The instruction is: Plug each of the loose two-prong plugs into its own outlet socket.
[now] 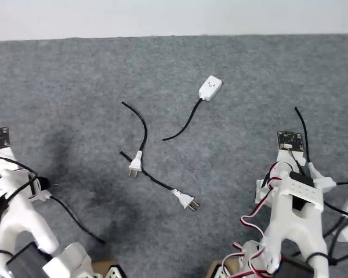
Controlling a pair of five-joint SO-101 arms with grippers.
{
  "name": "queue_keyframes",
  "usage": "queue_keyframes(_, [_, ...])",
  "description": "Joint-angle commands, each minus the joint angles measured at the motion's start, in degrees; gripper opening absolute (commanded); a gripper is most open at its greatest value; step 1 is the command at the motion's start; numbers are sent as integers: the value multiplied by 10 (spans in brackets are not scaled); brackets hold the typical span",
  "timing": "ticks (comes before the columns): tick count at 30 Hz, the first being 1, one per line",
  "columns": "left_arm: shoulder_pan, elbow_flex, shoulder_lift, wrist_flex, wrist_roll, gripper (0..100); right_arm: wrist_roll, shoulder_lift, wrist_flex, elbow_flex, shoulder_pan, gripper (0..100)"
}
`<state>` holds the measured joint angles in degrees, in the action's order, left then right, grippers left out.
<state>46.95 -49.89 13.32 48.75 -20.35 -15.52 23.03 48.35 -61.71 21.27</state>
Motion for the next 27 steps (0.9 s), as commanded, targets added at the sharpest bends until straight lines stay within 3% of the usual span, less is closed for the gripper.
queue_keyframes(1, [1,22,23,1,-4,272,-7,21,-5,6,4,165])
queue_keyframes(15, [38,-19,18,-4,-1,272,-7,21,-5,5,-7,165])
queue_keyframes(20, [23,-17,18,-4,4,272,-7,21,-5,5,-7,165])
queue_keyframes(27, [-51,-35,18,-92,128,272,-7,21,-4,4,-7,165])
